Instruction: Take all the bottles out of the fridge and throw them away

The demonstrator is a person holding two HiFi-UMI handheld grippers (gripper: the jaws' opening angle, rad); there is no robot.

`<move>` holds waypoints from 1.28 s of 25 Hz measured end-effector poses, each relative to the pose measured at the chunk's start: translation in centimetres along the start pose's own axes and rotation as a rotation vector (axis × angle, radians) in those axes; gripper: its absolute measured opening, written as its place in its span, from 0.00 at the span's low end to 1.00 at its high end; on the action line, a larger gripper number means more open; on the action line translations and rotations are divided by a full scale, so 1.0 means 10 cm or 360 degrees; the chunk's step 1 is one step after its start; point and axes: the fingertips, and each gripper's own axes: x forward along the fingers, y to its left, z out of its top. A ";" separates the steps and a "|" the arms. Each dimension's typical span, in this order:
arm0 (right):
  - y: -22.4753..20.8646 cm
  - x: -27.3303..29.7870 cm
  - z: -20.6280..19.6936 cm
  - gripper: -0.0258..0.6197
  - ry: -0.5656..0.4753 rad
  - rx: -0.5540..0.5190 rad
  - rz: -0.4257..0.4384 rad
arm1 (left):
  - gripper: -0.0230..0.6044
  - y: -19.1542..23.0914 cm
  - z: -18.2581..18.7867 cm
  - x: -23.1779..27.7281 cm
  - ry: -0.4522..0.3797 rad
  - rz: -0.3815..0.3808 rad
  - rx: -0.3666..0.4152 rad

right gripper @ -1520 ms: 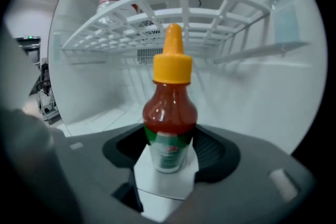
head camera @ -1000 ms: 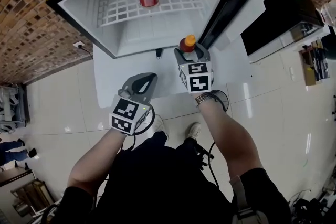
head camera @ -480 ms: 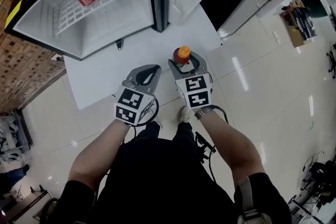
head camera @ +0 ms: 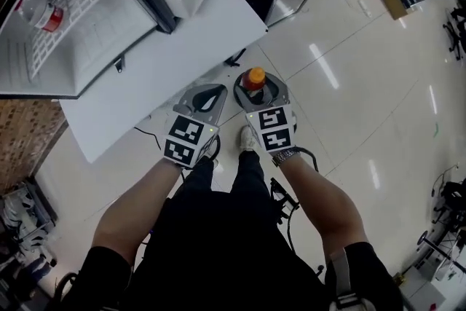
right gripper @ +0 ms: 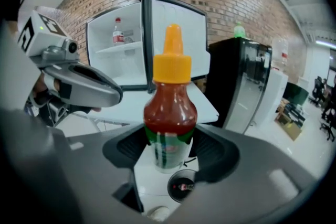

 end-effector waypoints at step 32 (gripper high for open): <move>-1.01 2.12 -3.96 0.47 0.0834 0.0306 -0.0028 | 0.04 -0.29 -2.11 2.05 0.0572 -0.0190 -0.0062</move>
